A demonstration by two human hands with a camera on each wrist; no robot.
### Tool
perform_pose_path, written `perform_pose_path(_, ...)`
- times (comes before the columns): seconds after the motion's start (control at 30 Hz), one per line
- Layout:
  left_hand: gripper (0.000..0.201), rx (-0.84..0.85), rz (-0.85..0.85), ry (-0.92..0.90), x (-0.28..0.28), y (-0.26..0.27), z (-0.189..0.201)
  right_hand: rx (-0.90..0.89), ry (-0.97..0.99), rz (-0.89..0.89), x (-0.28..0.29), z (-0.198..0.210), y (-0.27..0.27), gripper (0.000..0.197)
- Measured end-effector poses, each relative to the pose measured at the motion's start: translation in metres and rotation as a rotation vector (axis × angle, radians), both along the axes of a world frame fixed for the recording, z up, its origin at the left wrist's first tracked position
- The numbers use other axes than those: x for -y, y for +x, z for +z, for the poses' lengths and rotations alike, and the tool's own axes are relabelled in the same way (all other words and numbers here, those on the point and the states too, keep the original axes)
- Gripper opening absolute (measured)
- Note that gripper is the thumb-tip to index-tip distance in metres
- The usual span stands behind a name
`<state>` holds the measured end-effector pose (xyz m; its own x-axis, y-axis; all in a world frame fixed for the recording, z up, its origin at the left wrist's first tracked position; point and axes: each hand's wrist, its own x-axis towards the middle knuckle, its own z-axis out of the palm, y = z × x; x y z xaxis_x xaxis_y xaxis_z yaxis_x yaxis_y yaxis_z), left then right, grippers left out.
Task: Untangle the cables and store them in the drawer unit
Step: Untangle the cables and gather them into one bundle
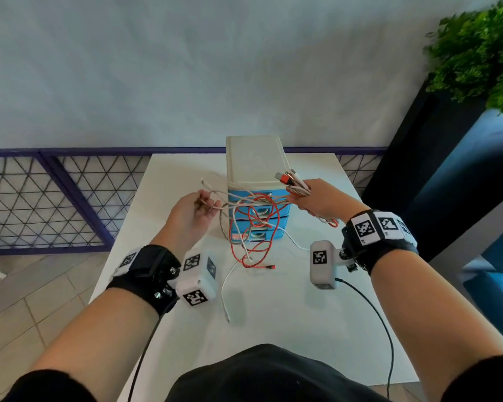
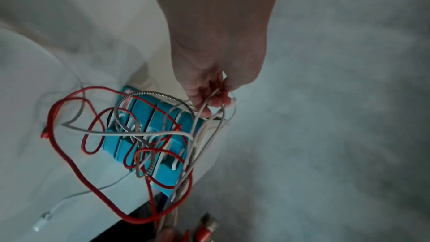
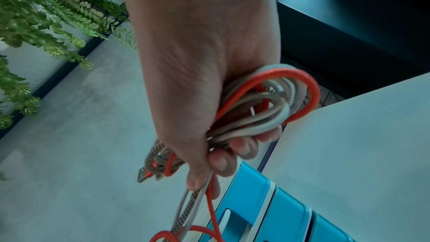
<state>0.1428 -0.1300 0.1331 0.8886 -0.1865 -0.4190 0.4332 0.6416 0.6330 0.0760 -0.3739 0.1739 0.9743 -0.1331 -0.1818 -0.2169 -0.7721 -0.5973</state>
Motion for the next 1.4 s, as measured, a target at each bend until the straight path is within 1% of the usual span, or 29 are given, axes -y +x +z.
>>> perform_pose_path(0.07, 0.018, 0.009, -0.054, -0.004, -0.003, 0.000, 0.001, -0.006, -0.032, -0.008, 0.001, 0.000, 0.000, 0.022)
perform_pose_path(0.1, 0.018, 0.047, -0.104, 0.061, -0.003, 0.001, 0.001, -0.007, -0.049, -0.005, 0.002, -0.001, 0.000, 0.024)
perform_pose_path(0.13, 0.019, 0.109, -0.161, 0.183, -0.004, 0.001, 0.001, -0.008, -0.075, 0.001, 0.001, -0.001, 0.000, 0.027)
perform_pose_path(0.2, 0.025, 0.259, -0.258, 0.496, -0.004, 0.001, 0.003, -0.005, -0.160, 0.024, 0.000, -0.001, -0.001, 0.032)
perform_pose_path(0.23, 0.028, 0.301, -0.280, 0.604, -0.005, 0.002, 0.004, -0.007, -0.198, 0.031, 0.000, -0.002, -0.001, 0.034)
perform_pose_path(0.27, 0.030, 0.305, -0.283, 0.645, -0.008, 0.003, 0.003, -0.005, -0.218, 0.029, -0.001, -0.002, -0.001, 0.034)
perform_pose_path(0.33, 0.034, 0.242, -0.268, 0.579, -0.016, 0.007, -0.002, 0.002, -0.204, 0.010, 0.002, -0.002, -0.001, 0.034)
perform_pose_path(0.43, 0.029, 0.084, -0.200, 0.417, -0.025, 0.007, -0.017, -0.007, -0.183, -0.013, 0.008, -0.002, 0.000, 0.033)
perform_pose_path(0.5, 0.027, 0.002, -0.193, 0.407, -0.028, 0.006, -0.026, -0.019, -0.224, -0.002, 0.008, -0.004, 0.001, 0.032)
perform_pose_path(0.53, 0.022, 0.006, -0.196, 0.443, -0.028, 0.007, -0.031, -0.029, -0.264, 0.008, 0.008, -0.004, 0.001, 0.030)
perform_pose_path(0.57, 0.017, 0.070, -0.184, 0.512, -0.029, 0.010, -0.037, -0.041, -0.298, 0.014, 0.007, -0.006, 0.001, 0.026)
perform_pose_path(0.6, 0.023, 0.199, -0.168, 0.628, -0.032, 0.013, -0.042, -0.049, -0.316, 0.016, 0.007, -0.006, 0.001, 0.023)
perform_pose_path(0.67, 0.047, 0.577, -0.199, 0.928, -0.037, 0.015, -0.046, -0.054, -0.326, 0.021, 0.005, -0.007, 0.001, 0.020)
perform_pose_path(0.7, 0.055, 0.778, -0.272, 1.079, -0.038, 0.015, -0.046, -0.053, -0.333, 0.029, 0.005, -0.006, 0.000, 0.020)
perform_pose_path(0.73, 0.061, 0.938, -0.373, 1.209, -0.039, 0.015, -0.046, -0.055, -0.340, 0.040, 0.003, -0.005, 0.000, 0.019)
perform_pose_path(0.77, 0.067, 1.046, -0.481, 1.312, -0.039, 0.016, -0.047, -0.053, -0.346, 0.051, 0.001, -0.005, 0.001, 0.019)
perform_pose_path(0.8, 0.070, 1.108, -0.584, 1.397, -0.040, 0.016, -0.047, -0.050, -0.352, 0.061, -0.001, -0.004, 0.002, 0.019)
perform_pose_path(0.87, 0.073, 1.201, -0.709, 1.504, -0.039, 0.015, -0.044, -0.049, -0.369, 0.078, -0.005, -0.002, 0.004, 0.017)
perform_pose_path(0.9, 0.072, 1.245, -0.741, 1.530, -0.038, 0.014, -0.044, -0.052, -0.373, 0.083, -0.007, -0.001, 0.005, 0.017)
perform_pose_path(0.97, 0.059, 1.327, -0.766, 1.571, -0.032, 0.008, -0.041, -0.052, -0.370, 0.091, -0.011, 0.000, 0.006, 0.016)
perform_pose_path(1.03, 0.046, 1.359, -0.755, 1.630, -0.023, 0.001, -0.036, -0.040, -0.358, 0.107, -0.016, 0.002, 0.006, 0.014)
perform_pose_path(1.1, 0.040, 1.378, -0.746, 1.774, -0.012, -0.003, -0.032, -0.020, -0.364, 0.138, -0.024, 0.002, 0.006, 0.013)
perform_pose_path(1.13, 0.039, 1.421, -0.754, 1.848, -0.006, -0.004, -0.030, -0.007, -0.368, 0.157, -0.028, 0.002, 0.007, 0.012)
perform_pose_path(1.2, 0.034, 1.469, -0.797, 1.929, 0.005, -0.006, -0.027, 0.011, -0.368, 0.187, -0.034, 0.002, 0.008, 0.011)
perform_pose_path(1.27, 0.020, 1.437, -0.852, 1.915, 0.013, -0.008, -0.026, 0.009, -0.380, 0.195, -0.036, 0.002, 0.008, 0.009)
perform_pose_path(1.3, 0.014, 1.409, -0.858, 1.881, 0.015, -0.007, -0.026, -0.002, -0.394, 0.190, -0.035, 0.002, 0.008, 0.013)
perform_pose_path(1.33, 0.015, 1.359, -0.834, 1.849, 0.013, -0.005, -0.027, -0.013, -0.408, 0.179, -0.032, 0.001, 0.007, 0.016)
perform_pose_path(1.4, 0.019, 1.178, -0.715, 1.765, 0.004, 0.002, -0.030, -0.035, -0.420, 0.132, -0.023, 0.001, 0.005, 0.019)
